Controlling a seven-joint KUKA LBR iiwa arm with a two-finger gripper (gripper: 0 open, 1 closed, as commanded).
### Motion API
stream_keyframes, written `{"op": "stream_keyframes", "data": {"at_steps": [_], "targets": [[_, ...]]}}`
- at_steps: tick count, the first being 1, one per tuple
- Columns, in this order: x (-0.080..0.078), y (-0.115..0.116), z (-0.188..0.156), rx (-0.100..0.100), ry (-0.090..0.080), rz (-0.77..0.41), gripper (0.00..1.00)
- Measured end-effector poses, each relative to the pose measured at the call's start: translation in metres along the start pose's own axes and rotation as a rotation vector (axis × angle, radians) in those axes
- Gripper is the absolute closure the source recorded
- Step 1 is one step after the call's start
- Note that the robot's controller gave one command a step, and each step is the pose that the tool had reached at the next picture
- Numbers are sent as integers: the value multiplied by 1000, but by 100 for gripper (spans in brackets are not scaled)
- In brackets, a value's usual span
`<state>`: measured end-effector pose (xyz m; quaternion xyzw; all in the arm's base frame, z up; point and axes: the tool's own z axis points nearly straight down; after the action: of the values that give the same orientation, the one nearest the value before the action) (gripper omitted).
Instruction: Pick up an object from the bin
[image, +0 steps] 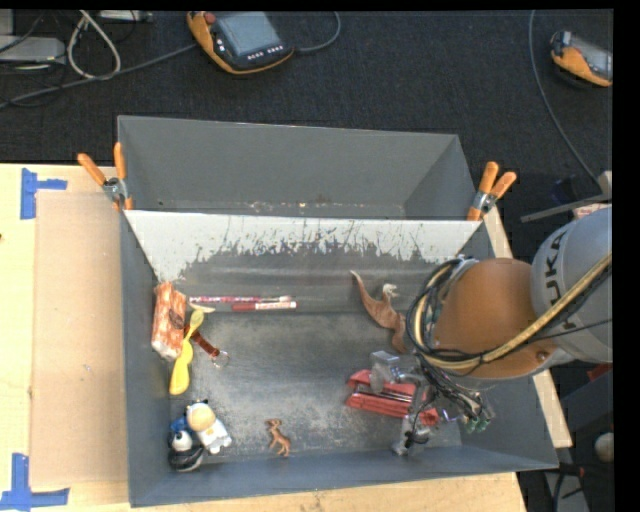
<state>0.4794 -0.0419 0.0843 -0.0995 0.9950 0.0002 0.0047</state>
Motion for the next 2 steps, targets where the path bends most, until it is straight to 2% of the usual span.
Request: {"op": "stream_keyframes", "data": {"at_steps": [1, 2], "targets": [[-22, -27, 11, 2, -5, 8, 100], [-22, -26, 11, 2, -4, 7, 100]]}}
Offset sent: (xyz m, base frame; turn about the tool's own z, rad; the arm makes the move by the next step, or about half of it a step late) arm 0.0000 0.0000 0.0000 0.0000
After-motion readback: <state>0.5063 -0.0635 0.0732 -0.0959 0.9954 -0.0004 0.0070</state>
